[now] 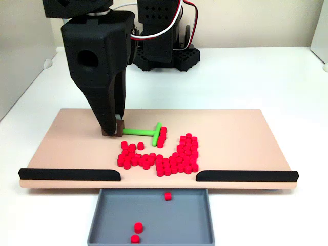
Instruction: Gather the right side granules
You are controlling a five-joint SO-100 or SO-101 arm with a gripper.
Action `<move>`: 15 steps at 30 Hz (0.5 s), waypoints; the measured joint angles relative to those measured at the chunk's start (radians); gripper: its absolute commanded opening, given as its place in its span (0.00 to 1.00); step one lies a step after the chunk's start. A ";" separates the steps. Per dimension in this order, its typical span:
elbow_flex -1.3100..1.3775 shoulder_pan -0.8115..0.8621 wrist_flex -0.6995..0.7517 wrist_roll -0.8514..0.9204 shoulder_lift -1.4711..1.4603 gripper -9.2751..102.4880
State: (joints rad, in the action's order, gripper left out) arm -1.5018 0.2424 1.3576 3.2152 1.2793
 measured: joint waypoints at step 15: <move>0.011 0.029 0.002 0.000 0.026 0.08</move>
State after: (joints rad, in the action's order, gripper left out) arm -1.4910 0.2715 1.3591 3.2152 1.3054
